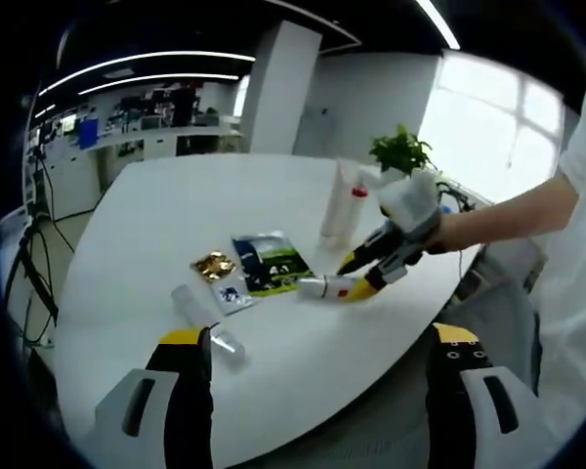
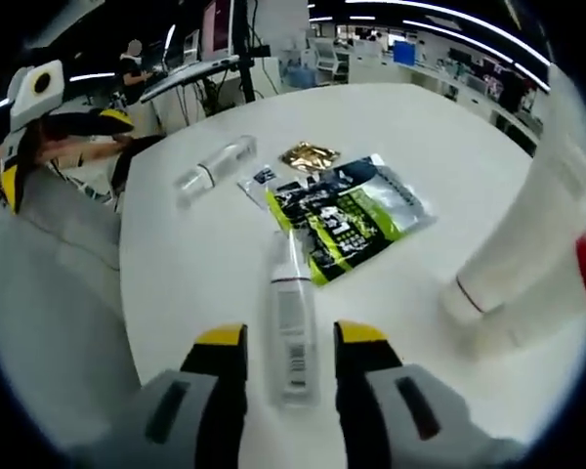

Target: Arrange the skincare products in the storage area until every visible bottle or jar stands upright without overlapping.

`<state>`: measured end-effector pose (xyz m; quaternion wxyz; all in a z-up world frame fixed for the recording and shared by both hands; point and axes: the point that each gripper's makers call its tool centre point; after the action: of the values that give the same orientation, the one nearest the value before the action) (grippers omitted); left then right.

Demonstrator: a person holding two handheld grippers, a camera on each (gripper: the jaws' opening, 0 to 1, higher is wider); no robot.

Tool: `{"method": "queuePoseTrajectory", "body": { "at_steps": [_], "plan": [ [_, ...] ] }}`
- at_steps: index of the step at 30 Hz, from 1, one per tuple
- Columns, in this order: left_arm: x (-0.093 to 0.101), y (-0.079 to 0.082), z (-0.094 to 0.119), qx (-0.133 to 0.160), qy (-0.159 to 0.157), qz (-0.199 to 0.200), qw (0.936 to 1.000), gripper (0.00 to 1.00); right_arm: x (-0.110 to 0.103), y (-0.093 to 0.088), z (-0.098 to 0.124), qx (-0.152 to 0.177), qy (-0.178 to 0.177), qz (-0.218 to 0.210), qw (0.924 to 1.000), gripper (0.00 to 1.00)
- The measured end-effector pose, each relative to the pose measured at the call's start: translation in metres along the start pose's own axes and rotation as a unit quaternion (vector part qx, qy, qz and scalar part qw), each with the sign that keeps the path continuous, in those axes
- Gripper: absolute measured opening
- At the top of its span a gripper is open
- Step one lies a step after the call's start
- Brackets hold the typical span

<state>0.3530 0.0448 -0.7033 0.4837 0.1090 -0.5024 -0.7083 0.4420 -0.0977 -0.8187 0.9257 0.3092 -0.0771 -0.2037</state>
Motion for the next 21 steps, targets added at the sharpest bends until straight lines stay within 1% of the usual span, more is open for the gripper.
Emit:
{"method": "queuePoseTrajectory", "body": {
  "at_steps": [11, 16, 21],
  "plan": [
    [-0.002, 0.001, 0.001, 0.003, 0.000, 0.007, 1.0000, 0.88, 0.002, -0.005, -0.009, -0.027, -0.007, 0.019, 0.9994, 0.22],
    [-0.003, 0.001, 0.002, 0.006, 0.001, 0.013, 0.9999, 0.87, 0.001, -0.004, -0.012, -0.034, -0.010, 0.029, 0.9990, 0.22],
    [-0.003, 0.001, 0.001, 0.005, 0.002, 0.013, 0.9999, 0.86, 0.002, -0.005, -0.011, -0.036, -0.008, 0.022, 0.9991, 0.22]
  ]
}}
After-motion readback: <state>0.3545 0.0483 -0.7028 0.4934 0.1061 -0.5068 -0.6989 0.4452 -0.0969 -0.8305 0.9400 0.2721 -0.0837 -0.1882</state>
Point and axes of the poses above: the point that each gripper's makers call its tool centre point, and the gripper's own axes: z roughly backward along the fingers, x roughly to its right, y roughly out of its top, and after that the axes turned 5 degrees about z, right-handed
